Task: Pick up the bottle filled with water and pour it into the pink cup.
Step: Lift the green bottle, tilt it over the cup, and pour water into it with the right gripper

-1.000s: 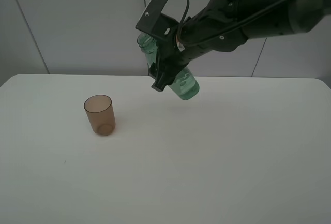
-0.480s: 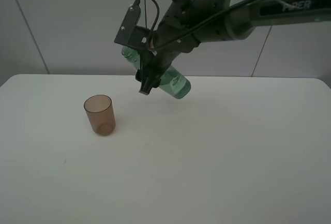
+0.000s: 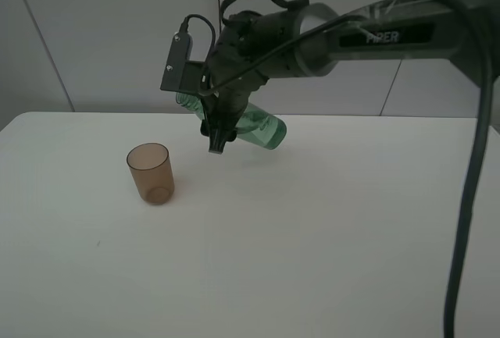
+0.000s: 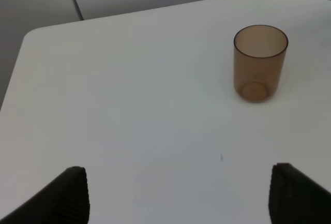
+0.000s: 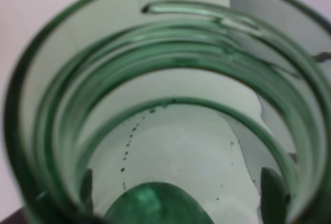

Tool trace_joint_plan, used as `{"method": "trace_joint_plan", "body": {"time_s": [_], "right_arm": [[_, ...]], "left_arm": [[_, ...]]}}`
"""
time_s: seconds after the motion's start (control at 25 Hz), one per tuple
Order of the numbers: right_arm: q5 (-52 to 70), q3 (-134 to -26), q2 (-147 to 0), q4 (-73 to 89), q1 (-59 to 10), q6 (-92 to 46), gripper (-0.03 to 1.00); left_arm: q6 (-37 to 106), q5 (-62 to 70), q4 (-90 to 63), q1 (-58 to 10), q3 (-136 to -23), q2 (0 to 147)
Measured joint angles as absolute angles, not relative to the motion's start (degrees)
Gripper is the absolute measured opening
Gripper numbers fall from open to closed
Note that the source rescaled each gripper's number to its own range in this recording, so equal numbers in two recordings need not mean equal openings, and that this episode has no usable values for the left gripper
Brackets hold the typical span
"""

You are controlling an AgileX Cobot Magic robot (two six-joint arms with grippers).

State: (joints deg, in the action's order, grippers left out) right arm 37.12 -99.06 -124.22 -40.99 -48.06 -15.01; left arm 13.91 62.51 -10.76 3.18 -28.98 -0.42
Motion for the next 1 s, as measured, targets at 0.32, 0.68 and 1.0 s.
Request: {"method": "trace_joint_plan", "body": {"time_s": [0.32,0.68,1.0], "right_arm": [[41.04,-104.32,-127.69,-45.19,-49.19,-15.92,0.0],[42.61,-105.05,-128.44,-49.65,-51.73,-16.17,0.0],[43.22,-105.05,-129.82,-54.87,-53.6,-16.28,0.0]], "left_arm": [[13.91,62.51,-10.76,3.18,-28.98,-0.42],[13.91,62.51,-10.76,3.18,-28.98,-0.42],[13.91,62.51,-10.76,3.18,-28.98,-0.42]]}}
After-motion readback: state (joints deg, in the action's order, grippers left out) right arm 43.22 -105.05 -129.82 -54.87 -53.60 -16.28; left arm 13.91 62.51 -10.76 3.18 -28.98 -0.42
